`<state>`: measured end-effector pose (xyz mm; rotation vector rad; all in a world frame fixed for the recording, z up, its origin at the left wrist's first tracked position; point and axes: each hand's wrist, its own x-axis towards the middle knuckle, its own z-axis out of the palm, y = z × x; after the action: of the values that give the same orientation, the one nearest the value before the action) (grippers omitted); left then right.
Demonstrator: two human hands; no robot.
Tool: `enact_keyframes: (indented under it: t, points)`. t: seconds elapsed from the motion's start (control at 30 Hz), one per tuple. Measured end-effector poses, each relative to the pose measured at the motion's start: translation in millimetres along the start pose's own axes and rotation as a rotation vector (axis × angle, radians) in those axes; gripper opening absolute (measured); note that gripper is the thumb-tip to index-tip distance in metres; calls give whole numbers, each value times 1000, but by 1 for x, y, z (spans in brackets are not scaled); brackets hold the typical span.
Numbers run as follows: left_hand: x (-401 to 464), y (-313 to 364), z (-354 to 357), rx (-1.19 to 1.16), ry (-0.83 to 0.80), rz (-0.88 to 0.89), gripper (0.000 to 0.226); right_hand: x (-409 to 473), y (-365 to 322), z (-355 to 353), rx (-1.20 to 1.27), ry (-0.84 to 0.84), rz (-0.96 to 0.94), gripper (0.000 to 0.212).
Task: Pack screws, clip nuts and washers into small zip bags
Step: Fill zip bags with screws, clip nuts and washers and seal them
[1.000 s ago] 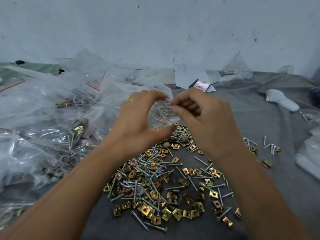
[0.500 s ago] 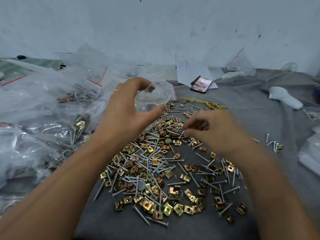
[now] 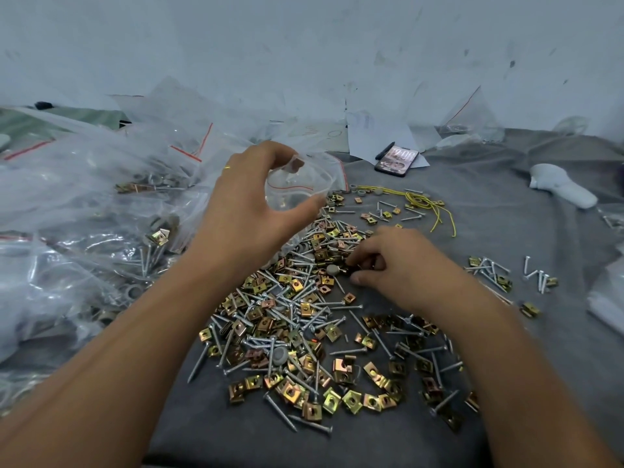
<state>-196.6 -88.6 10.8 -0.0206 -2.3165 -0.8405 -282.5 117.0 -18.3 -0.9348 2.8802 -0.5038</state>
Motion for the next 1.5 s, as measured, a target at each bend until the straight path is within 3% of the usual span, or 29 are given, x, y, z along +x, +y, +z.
enact_keyframes:
  t: [0.4,0.6,0.77,1.13,1.5]
  points:
    - [-2,-1,1,16,-4,11,43,4,-11,9,-33,128,-16,16]
    - [-1,1,2,-10,-28,-1,46,-8,-2,-13,926,382,-147,9]
    - [-1,4,5,5,-54,-2,49,-15,-12,-23,1272,400,-319,13]
    - [-2,4,5,7,-86,20,53,-21,-22,-26,1490,300,-390,22]
    - [-2,5,7,68,-114,79,53,-21,-17,-23,1491,250,-431,12]
